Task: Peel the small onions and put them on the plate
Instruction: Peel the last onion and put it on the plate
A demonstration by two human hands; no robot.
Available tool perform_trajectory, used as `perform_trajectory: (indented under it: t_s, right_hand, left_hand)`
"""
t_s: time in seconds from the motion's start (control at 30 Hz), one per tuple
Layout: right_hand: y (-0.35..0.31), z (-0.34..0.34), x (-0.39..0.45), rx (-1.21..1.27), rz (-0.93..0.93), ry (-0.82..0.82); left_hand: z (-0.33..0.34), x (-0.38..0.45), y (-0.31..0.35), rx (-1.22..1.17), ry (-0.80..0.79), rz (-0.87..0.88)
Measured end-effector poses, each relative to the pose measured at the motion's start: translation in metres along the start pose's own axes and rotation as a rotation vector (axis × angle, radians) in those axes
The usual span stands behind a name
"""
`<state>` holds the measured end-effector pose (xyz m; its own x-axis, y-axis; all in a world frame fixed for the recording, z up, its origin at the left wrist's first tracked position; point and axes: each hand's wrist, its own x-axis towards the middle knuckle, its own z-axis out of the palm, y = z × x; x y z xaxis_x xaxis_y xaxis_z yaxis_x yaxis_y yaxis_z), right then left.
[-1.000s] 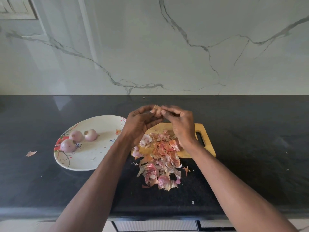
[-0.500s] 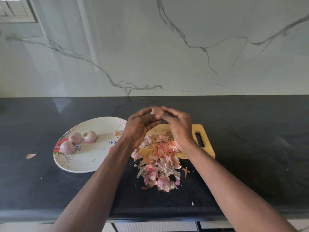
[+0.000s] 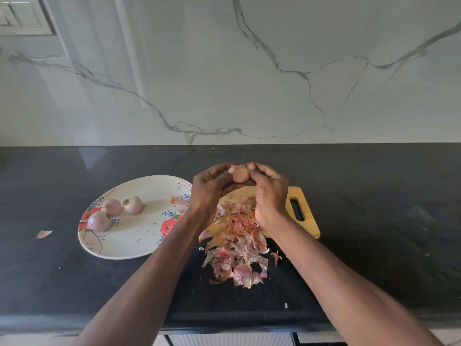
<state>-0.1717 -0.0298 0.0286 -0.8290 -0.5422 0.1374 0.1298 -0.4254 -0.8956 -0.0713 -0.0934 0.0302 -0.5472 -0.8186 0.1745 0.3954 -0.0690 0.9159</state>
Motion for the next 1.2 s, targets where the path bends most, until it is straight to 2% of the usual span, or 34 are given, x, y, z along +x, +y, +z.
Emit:
perform_trajectory:
  t_s: [0.13,0.3,0.47,0.57,0.7,0.83,1.03,1.2]
  right_hand:
    - [0.006,-0.003,0.005,-0.081,-0.049,0.061]
    - [0.002,-0.005,0.003,-0.161,-0.173,0.017]
    - [0.001,-0.005,0.002,-0.198,-0.203,-0.016]
    - [0.0,-0.005,0.004,-0.196,-0.186,-0.004]
    - [-0.002,-0.006,0.005,-0.162,-0.129,0.008]
    - [-0.005,-0.004,0.005,-0.093,-0.044,-0.015]
    - [-0.013,-0.004,0.009,0.1,0.247,0.047]
    - [-0.015,-0.006,0.008,0.074,0.262,0.057]
  left_hand:
    - [0.004,-0.002,0.003,0.0,-0.048,-0.02]
    - [0.006,-0.002,0.007,-0.038,-0.092,-0.085]
    - [0.002,0.003,0.005,-0.112,-0.015,-0.157]
    - [-0.002,0.006,0.007,-0.201,-0.026,-0.229]
    - [-0.001,0.004,0.01,-0.278,-0.079,-0.284]
    - [-0.001,0.004,0.011,-0.276,-0.055,-0.27]
    - [-0.002,0.004,0.014,-0.361,-0.03,-0.29]
    - [-0.004,0.005,0.016,-0.377,0.008,-0.318]
